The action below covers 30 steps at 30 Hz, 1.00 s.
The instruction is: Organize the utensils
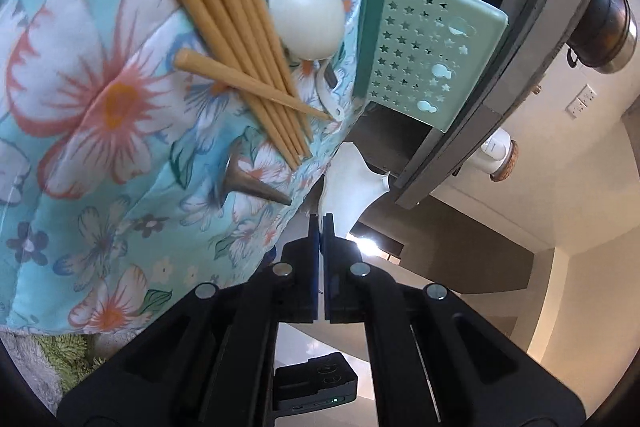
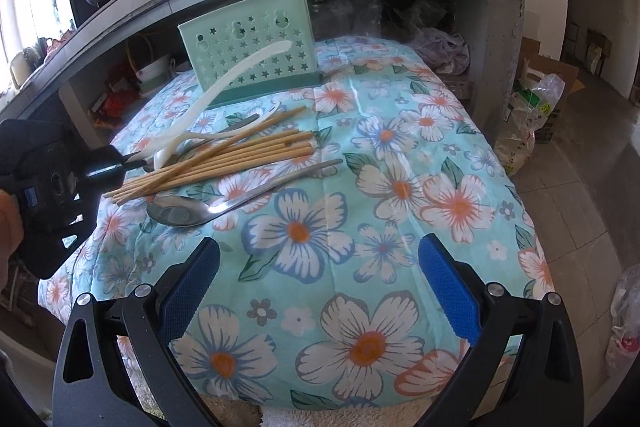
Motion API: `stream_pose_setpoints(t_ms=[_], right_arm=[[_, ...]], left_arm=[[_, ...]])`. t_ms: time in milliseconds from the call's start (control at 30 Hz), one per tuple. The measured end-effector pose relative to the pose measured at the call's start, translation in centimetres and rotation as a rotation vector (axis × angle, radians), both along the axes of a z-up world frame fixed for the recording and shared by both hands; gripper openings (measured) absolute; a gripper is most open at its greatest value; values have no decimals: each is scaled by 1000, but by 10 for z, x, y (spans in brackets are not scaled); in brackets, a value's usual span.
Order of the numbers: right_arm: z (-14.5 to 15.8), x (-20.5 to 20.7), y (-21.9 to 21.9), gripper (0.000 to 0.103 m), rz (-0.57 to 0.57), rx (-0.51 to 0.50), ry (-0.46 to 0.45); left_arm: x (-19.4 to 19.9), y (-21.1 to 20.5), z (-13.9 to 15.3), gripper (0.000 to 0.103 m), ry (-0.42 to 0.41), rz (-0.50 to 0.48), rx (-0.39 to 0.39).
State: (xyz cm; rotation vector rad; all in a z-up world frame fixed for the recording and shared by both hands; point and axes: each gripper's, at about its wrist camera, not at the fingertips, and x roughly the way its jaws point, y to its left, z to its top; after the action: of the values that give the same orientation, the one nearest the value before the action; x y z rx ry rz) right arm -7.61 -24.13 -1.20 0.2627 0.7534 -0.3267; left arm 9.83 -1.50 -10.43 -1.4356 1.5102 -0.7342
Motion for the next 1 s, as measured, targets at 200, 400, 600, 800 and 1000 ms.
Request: stream_pose_setpoints(t_ms=[200, 400, 600, 800, 1000], right_arm=[[17, 5, 13, 97, 66, -61, -65], [29, 27, 57, 83, 262, -184, -121], [10, 54, 108, 63, 421, -366, -42], [-19, 73, 141, 46, 484, -538, 77], [-40, 87, 149, 26, 452, -608, 157]], left_arm=[[5, 28, 52, 0, -327, 24, 201], [-6, 72, 79, 0, -552, 87, 479], [-22, 110, 115, 0, -785, 153, 693], [-26, 117, 136, 0, -914, 174, 769], [-25, 115, 142, 0, -956, 176, 801]])
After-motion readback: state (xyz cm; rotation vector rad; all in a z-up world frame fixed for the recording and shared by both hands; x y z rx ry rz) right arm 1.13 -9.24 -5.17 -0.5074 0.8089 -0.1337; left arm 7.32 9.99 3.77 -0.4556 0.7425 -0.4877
